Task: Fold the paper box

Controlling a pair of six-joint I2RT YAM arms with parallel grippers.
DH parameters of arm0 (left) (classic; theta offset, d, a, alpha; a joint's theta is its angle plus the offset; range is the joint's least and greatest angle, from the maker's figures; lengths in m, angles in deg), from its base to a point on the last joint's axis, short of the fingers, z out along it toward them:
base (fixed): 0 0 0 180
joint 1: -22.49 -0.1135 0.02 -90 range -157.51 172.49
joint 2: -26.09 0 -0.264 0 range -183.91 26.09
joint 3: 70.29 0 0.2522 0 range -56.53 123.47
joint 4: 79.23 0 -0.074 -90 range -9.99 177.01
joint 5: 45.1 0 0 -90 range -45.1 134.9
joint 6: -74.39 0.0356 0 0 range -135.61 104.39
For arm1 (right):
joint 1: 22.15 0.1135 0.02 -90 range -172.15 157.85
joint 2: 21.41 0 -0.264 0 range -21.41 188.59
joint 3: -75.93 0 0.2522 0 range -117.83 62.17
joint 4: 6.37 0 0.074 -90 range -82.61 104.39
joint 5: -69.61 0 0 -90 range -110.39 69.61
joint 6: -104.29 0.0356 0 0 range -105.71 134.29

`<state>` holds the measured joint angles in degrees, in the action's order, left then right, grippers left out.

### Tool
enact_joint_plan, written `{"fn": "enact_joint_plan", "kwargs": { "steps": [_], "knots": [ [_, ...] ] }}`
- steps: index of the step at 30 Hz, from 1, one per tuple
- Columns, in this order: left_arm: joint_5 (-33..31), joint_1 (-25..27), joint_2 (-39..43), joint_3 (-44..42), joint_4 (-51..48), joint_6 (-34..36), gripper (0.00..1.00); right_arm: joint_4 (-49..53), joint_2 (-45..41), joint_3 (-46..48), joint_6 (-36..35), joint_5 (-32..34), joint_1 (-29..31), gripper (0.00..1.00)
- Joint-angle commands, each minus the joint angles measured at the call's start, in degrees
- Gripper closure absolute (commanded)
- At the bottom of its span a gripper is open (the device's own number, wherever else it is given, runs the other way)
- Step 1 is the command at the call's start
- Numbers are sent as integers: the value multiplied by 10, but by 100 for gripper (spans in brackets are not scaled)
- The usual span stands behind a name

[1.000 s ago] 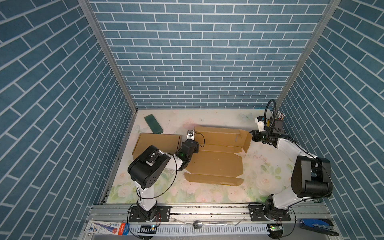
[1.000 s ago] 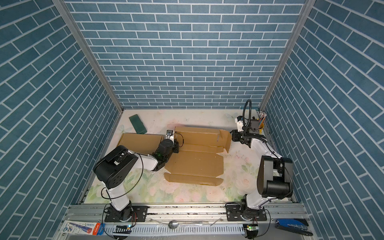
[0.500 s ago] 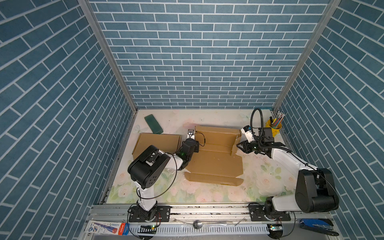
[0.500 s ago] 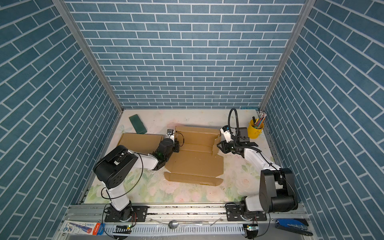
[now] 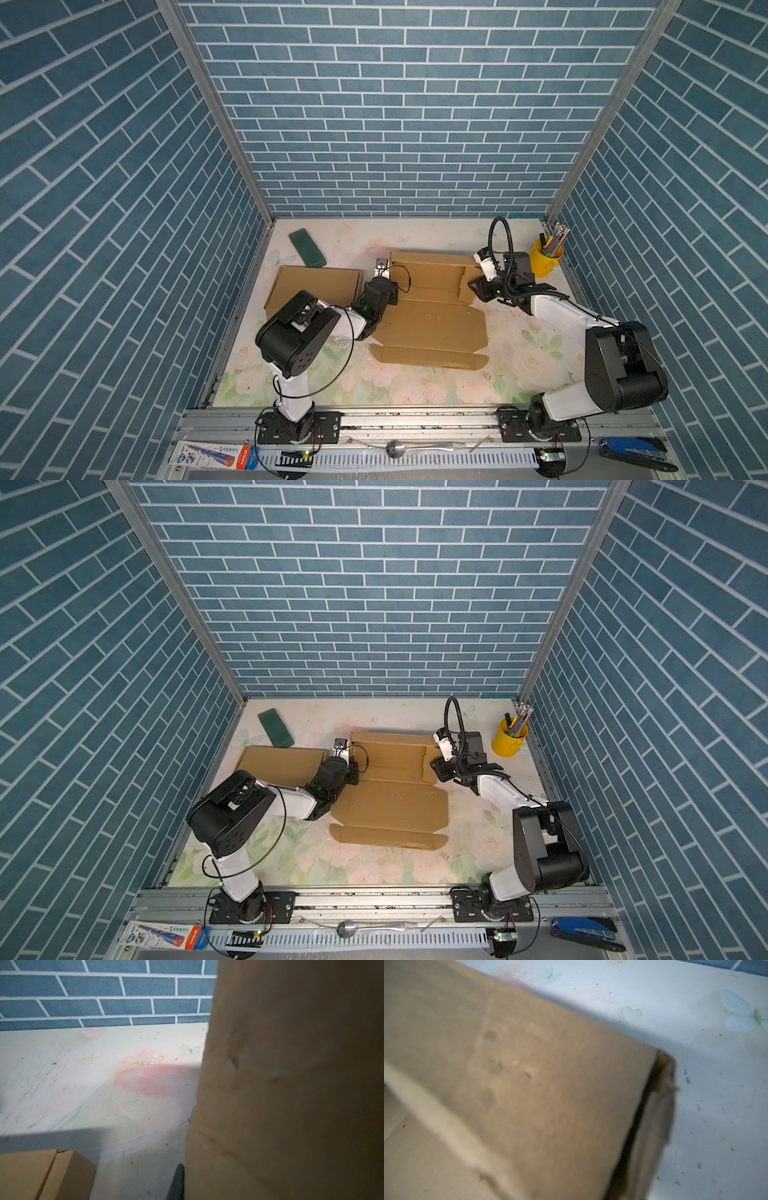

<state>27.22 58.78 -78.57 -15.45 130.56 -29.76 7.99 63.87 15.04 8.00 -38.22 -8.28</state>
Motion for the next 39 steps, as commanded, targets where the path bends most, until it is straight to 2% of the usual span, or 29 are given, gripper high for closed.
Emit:
{"fn": "enact_joint_plan", "kwargs": {
  "steps": [1,5,11,21,23,27,33,39],
  "knots": [
    [1,1,-1,9,-22,21,100,-41,16,-14,-13,42,-1,58],
    [8,1,2,18,-47,5,100,-40,32,-28,-23,36,-1,63],
    [31,2,8,32,-94,-64,100,-50,61,-53,-21,73,1,71],
    [57,2,35,53,-166,-139,100,-35,93,-89,19,244,34,98],
    [63,2,46,61,-187,-145,100,-29,94,-94,36,267,37,100],
    [82,2,81,75,-251,-161,100,61,93,-139,78,324,44,100],
    [125,4,134,106,-406,-221,100,243,75,-213,71,296,50,100],
    [157,40,159,106,-516,-306,98,448,107,-304,48,270,52,100]
  ]
}}
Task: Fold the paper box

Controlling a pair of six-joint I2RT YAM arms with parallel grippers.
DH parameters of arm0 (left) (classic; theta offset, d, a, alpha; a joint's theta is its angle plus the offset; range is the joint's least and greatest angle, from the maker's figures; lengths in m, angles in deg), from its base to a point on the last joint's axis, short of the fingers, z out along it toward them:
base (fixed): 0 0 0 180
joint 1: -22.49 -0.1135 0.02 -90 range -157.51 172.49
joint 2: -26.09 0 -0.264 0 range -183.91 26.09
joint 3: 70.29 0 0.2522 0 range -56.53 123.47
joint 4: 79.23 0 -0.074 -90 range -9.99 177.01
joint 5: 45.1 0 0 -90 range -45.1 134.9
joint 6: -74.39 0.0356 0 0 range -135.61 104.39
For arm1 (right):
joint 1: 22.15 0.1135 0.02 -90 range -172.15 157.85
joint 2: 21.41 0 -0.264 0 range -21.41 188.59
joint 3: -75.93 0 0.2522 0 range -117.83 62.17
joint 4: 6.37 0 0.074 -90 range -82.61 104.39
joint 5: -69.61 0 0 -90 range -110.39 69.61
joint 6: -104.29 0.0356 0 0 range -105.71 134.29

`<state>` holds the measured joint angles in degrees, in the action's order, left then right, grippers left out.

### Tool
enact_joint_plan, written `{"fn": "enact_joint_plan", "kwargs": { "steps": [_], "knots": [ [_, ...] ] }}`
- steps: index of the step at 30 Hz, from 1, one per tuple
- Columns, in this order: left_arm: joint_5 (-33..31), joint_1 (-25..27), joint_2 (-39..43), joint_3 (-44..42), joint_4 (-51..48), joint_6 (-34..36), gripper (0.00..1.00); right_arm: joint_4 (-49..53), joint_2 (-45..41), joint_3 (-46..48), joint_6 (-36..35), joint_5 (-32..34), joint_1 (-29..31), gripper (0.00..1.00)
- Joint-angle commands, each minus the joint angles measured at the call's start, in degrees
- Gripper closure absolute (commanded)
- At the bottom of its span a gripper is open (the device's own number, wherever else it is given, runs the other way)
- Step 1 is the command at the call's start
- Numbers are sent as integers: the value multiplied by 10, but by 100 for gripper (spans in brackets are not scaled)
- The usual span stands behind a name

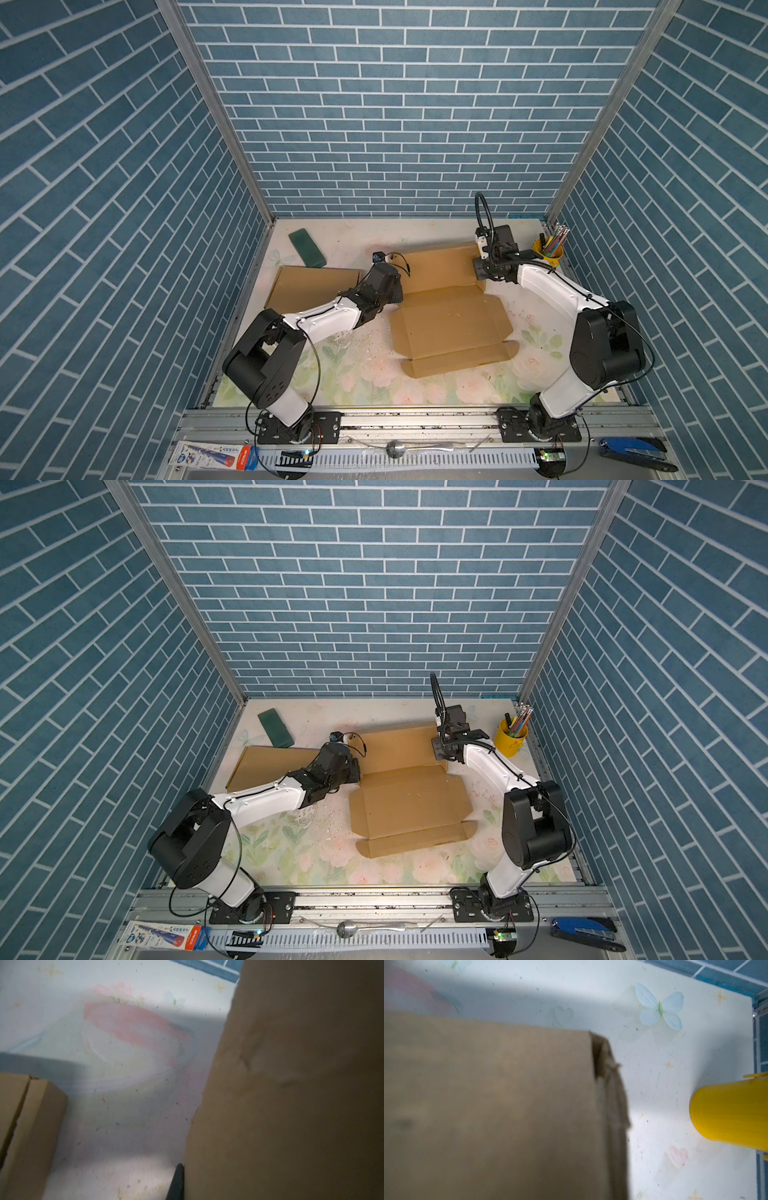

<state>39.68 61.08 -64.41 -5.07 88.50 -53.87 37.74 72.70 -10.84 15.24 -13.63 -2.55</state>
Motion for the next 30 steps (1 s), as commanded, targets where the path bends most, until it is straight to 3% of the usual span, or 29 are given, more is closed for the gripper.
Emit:
{"fn": "enact_joint_plan", "kwargs": {
  "steps": [1,7,16,21,26,30],
  "knots": [
    [37,22,21,-3,-104,-80,98,182,28,-60,-25,25,-4,100],
    [67,60,31,-15,-136,-135,92,336,104,-164,-65,49,19,100],
    [129,65,-15,-31,-115,-130,83,434,228,-294,-171,92,61,100],
    [176,39,6,-25,-154,-84,61,458,260,-328,-204,107,69,100],
    [233,-21,58,11,-263,18,41,459,277,-329,-220,100,75,98],
    [270,-53,65,73,-347,107,35,460,301,-343,-225,105,78,96]
  ]
}}
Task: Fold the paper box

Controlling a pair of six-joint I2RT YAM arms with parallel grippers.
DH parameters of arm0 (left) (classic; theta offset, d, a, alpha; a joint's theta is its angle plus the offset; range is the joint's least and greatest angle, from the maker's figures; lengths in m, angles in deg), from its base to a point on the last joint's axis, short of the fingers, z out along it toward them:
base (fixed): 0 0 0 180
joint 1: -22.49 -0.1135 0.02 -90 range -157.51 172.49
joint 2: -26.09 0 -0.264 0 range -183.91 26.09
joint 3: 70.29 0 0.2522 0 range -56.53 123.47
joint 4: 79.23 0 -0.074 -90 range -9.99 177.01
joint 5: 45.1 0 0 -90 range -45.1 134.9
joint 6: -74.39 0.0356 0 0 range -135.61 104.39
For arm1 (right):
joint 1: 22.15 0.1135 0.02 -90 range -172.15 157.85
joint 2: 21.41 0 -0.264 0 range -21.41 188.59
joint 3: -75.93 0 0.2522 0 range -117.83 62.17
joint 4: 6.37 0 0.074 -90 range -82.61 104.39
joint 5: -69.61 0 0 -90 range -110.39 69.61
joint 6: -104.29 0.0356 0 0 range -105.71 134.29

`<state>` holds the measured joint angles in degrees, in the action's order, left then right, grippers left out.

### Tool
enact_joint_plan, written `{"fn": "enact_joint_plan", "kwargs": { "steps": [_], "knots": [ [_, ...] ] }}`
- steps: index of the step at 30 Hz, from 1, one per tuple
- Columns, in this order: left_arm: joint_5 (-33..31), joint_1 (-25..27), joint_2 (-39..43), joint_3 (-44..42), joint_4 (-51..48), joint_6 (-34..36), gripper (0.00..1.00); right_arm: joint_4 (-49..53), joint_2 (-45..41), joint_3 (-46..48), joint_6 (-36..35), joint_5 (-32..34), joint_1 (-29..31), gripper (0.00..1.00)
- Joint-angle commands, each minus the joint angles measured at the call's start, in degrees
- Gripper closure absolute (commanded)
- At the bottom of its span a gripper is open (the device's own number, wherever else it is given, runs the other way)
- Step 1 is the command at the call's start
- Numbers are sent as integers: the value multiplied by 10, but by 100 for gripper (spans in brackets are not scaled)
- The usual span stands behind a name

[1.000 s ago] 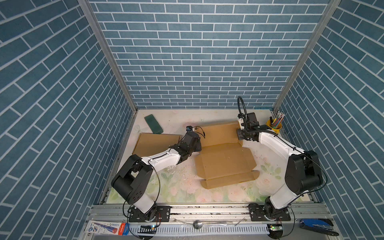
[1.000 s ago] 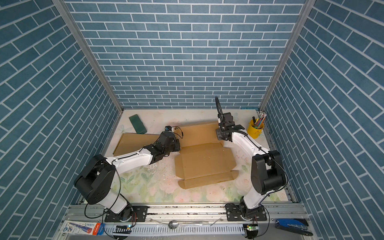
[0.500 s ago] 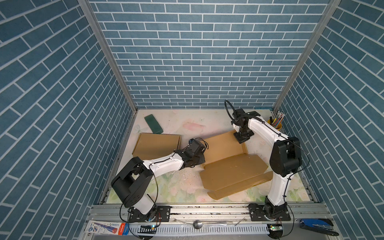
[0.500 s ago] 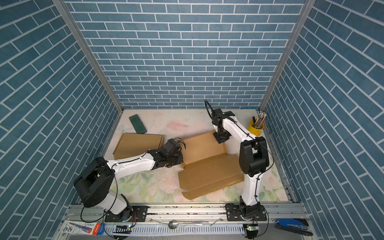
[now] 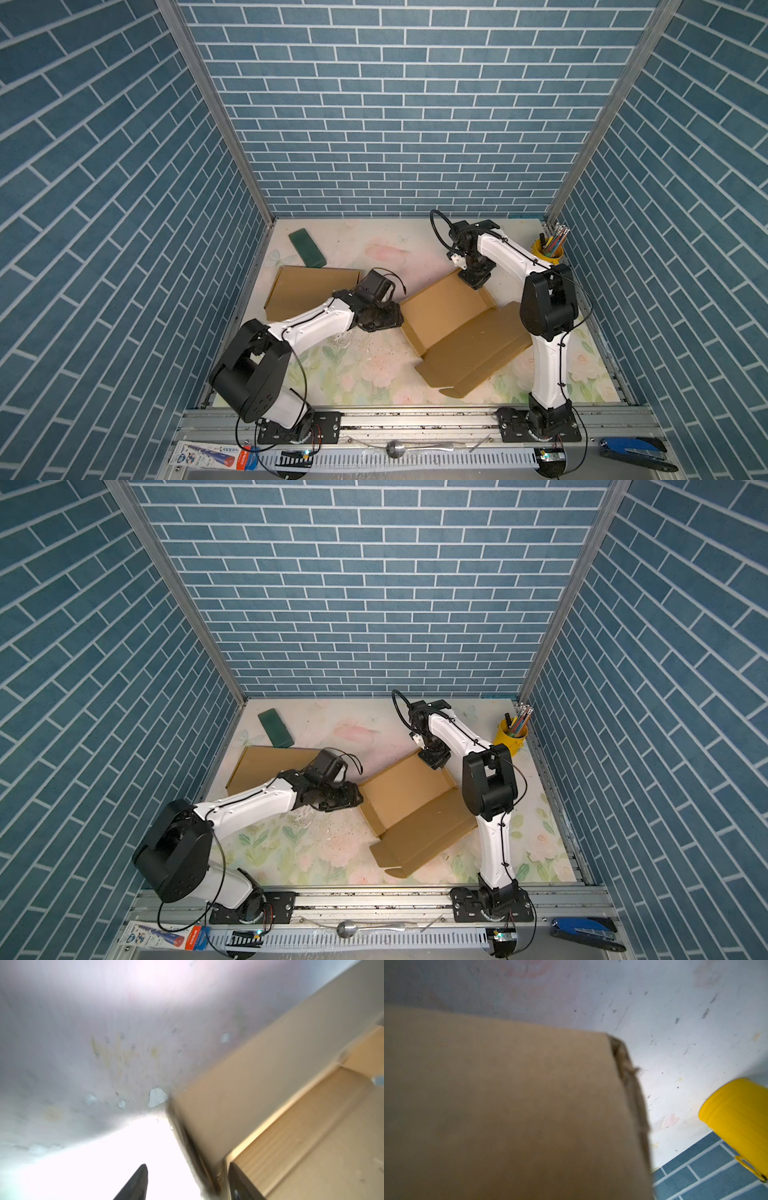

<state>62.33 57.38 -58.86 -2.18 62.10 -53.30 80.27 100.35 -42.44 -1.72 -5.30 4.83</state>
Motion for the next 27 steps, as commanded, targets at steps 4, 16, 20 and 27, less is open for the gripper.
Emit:
{"fn": "enact_joint_plan", "kwargs": {
  "steps": [4,16,20,27],
  "knots": [
    [49,-21,-15,111,-84,178,34,29,48,-50,-68,16,10,91],
    [90,-7,-189,215,-24,232,33,25,113,-106,-62,5,29,82],
    [92,-7,-216,216,-9,231,39,19,117,-113,-56,11,33,78],
    [78,-8,-251,212,-19,204,61,21,99,-117,-36,11,34,66]
  ]
}}
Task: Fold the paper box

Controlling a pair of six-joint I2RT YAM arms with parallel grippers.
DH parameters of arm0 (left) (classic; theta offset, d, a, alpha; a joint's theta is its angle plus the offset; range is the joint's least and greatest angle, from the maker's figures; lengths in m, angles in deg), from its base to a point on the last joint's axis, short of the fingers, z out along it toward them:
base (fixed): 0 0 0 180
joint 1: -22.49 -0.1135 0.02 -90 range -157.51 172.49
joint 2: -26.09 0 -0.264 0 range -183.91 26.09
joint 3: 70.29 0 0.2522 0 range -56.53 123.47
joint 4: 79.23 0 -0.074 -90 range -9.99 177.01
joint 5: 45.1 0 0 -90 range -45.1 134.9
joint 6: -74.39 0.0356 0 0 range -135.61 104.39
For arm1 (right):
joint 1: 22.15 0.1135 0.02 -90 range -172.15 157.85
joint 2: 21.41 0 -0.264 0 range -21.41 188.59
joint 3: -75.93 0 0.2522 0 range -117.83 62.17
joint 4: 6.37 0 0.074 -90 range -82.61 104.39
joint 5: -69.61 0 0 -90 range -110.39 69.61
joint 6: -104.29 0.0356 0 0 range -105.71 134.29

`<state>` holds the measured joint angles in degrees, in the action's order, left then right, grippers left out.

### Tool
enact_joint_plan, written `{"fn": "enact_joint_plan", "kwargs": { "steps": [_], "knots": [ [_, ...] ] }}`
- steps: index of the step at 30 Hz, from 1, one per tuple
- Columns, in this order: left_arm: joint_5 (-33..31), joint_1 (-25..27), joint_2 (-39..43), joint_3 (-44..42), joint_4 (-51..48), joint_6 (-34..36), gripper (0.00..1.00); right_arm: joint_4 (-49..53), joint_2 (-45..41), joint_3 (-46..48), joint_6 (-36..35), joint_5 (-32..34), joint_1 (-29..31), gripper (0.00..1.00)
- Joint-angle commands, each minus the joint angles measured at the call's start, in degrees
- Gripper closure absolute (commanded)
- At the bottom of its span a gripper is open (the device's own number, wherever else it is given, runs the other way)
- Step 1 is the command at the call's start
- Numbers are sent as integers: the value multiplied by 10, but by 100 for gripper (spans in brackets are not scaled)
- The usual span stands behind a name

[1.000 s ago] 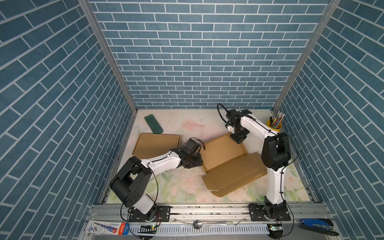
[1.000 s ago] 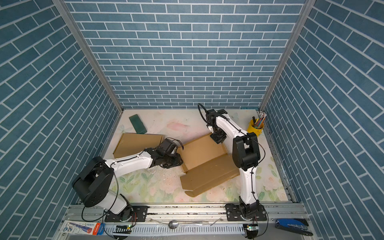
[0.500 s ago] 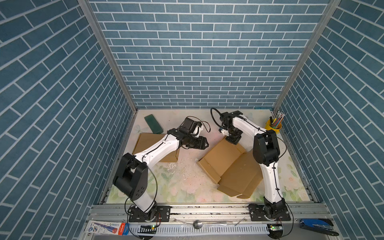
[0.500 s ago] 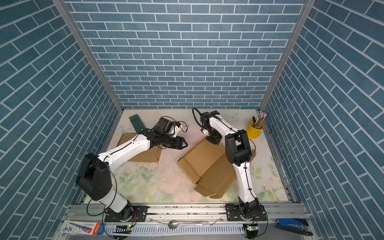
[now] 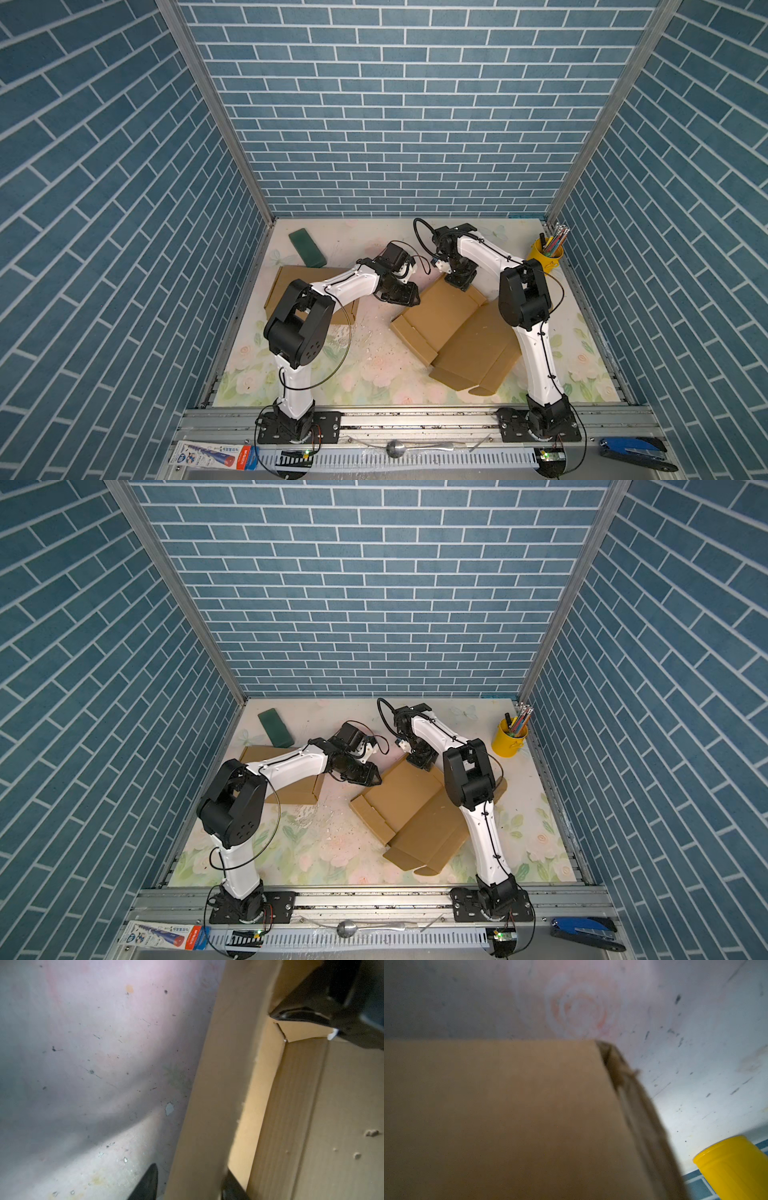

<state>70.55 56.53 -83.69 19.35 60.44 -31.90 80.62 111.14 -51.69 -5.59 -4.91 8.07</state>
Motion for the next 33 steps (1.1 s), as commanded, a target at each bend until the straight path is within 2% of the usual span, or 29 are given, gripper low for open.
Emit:
{"fn": "enact_joint_plan", "kwargs": {
  "steps": [1,13,20,27,33],
  "knots": [
    [-7,1,0,-11,2,-17,63,17,-15,-20,6,5,2,65],
    [-37,3,45,-100,58,-115,82,6,-101,-39,34,-58,-7,47],
    [-51,10,56,-127,93,-166,86,6,-121,-82,39,-74,-9,44],
    [-98,28,76,-157,147,-282,88,-60,-172,-114,119,-43,-22,44],
    [-161,59,70,-171,197,-398,87,-133,-239,-92,211,-44,-27,46]
  ]
}}
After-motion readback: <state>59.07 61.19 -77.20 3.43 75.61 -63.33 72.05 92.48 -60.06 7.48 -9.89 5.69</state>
